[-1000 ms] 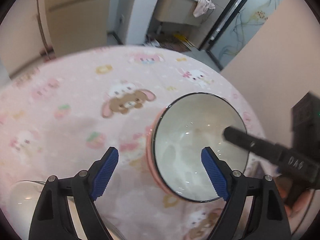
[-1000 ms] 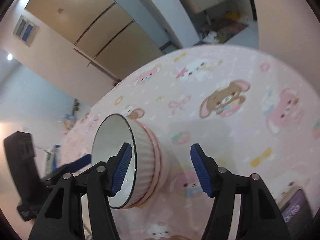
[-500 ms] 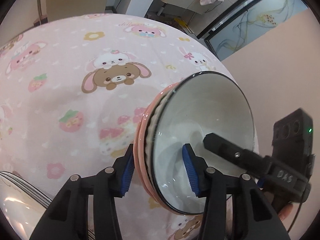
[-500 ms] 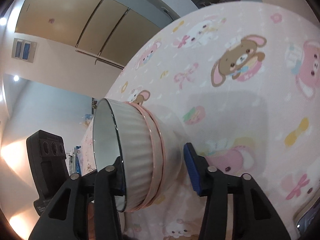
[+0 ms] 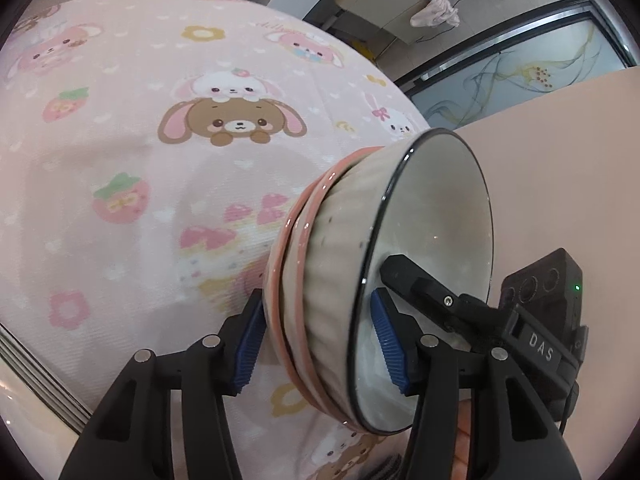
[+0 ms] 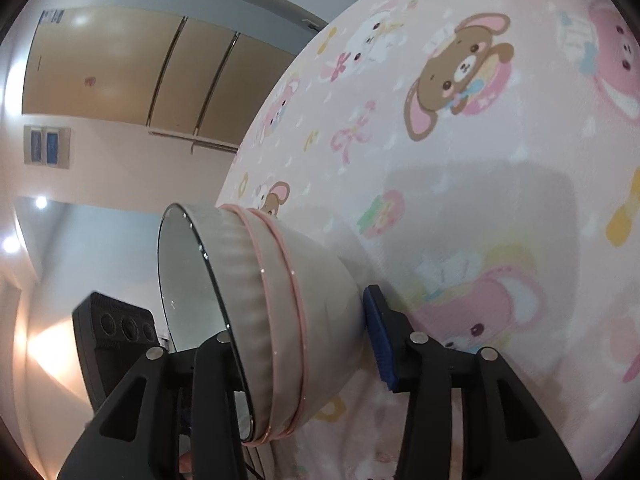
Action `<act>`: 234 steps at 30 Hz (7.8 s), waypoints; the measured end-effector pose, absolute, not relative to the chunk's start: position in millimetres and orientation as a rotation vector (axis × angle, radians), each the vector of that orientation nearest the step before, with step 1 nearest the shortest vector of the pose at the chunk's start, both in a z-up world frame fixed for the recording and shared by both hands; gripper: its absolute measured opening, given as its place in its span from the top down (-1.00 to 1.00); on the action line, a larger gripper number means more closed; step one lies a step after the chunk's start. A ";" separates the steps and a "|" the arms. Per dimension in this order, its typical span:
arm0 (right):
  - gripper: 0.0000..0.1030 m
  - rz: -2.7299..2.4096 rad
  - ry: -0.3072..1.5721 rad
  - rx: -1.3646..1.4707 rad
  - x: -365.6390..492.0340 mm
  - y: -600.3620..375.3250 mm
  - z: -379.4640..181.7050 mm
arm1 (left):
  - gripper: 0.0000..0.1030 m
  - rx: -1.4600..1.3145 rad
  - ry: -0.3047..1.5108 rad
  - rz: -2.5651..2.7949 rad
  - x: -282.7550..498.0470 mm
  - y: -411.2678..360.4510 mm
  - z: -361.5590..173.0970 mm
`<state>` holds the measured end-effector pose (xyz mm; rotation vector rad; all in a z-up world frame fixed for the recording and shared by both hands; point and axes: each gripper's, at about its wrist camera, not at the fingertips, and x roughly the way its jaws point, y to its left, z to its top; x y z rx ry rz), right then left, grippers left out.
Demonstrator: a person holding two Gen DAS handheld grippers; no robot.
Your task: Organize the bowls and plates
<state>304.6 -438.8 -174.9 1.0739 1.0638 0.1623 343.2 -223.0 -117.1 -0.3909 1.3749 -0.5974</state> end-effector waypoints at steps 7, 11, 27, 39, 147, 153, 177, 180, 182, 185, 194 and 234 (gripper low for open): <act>0.23 0.195 1.058 1.002 309.4 -434.3 -171.1 | 0.02 -0.370 1.366 -0.614 340.2 -214.0 -113.5; 0.23 0.211 1.074 1.004 312.5 -436.2 -172.0 | 0.02 -0.321 1.351 -0.604 338.4 -220.9 -109.3; 0.22 0.200 1.052 0.825 308.8 -416.8 -125.2 | 0.20 -0.222 1.244 -0.590 321.5 -209.8 -58.1; 0.22 0.292 1.027 0.745 297.5 -375.6 -61.1 | 0.20 -0.256 1.143 -0.551 283.2 -163.8 1.8; -0.13 0.246 0.362 0.127 98.7 -215.8 105.4 | -0.68 -0.016 0.330 -0.139 -17.1 24.0 162.9; -0.46 0.210 0.173 0.039 64.9 -208.6 116.3 | -1.00 -0.027 0.062 -0.112 -51.9 23.9 157.0; -0.74 0.115 0.147 -0.015 111.7 -217.8 -13.4 | -1.00 0.000 0.118 -0.089 32.7 20.6 10.8; -0.78 0.121 0.171 -0.041 114.6 -213.3 -18.5 | -1.00 -0.082 0.124 -0.100 37.3 32.2 7.2; -0.92 0.114 0.153 -0.052 111.4 -211.8 -16.9 | -1.00 -0.057 0.124 -0.083 38.0 32.3 1.7; -0.99 0.112 0.134 -0.052 104.0 -212.4 -22.1 | -1.00 -0.079 0.137 -0.105 40.0 35.4 -7.6; -0.99 0.107 0.155 -0.044 106.2 -214.4 -27.0 | -1.00 -0.038 0.154 -0.088 39.8 27.8 -14.7; -0.99 0.102 0.100 -0.082 94.9 -206.4 -25.1 | -1.00 0.022 0.125 -0.055 32.2 18.9 -12.6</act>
